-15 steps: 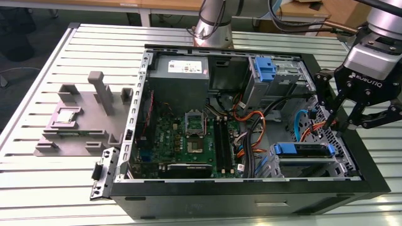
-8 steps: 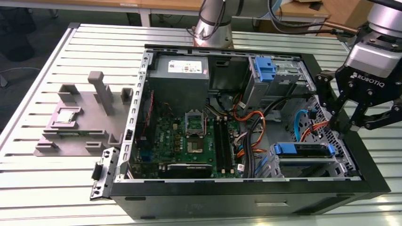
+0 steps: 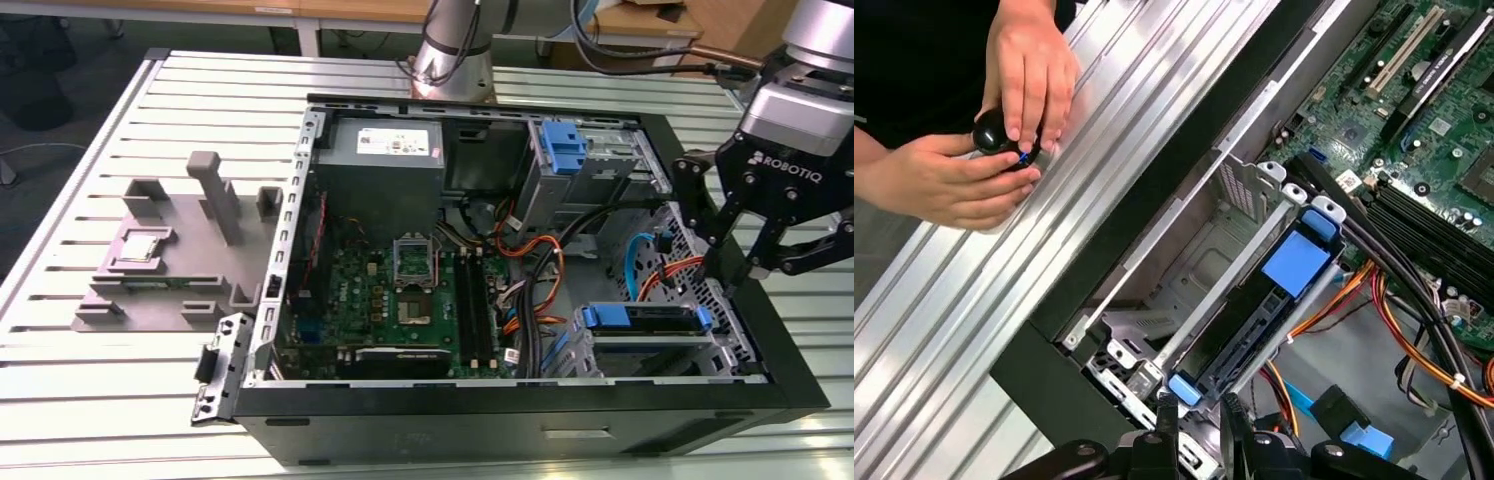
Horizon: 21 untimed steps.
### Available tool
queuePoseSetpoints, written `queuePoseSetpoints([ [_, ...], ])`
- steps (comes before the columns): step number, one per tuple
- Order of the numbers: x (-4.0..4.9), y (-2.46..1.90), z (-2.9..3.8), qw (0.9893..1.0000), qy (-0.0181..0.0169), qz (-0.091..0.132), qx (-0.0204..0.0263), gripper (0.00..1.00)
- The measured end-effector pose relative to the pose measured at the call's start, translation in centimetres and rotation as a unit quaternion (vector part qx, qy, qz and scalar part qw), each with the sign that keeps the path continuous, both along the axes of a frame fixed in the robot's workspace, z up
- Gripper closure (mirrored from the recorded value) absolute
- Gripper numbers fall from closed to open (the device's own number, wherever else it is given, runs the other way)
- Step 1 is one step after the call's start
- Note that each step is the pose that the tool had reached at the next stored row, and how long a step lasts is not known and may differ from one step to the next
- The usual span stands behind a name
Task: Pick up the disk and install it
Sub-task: 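Insert the first disk wire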
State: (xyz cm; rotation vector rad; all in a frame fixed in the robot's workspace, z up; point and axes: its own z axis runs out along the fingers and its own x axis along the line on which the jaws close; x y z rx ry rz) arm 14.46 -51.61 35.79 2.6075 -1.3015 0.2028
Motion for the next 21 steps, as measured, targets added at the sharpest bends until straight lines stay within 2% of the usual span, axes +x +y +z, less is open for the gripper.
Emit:
queuePoseSetpoints([
  [7, 0.29, 0.21, -0.04, 1.0, 0.002, 0.005, 0.0, 0.69],
  [11, 0.3, 0.23, -0.17, 0.9995, 0.0021, 0.031, -0.0001, 0.69],
  [15, 0.3, 0.45, -0.26, 0.9992, 0.0023, 0.041, -0.0004, 0.69],
  [17, 0.29, 0.66, -0.26, 0.9992, 0.0034, 0.041, -0.0029, 0.69],
  [21, 0.3, 1.05, -0.26, 0.9991, 0.0082, 0.041, -0.0099, 0.69],
])
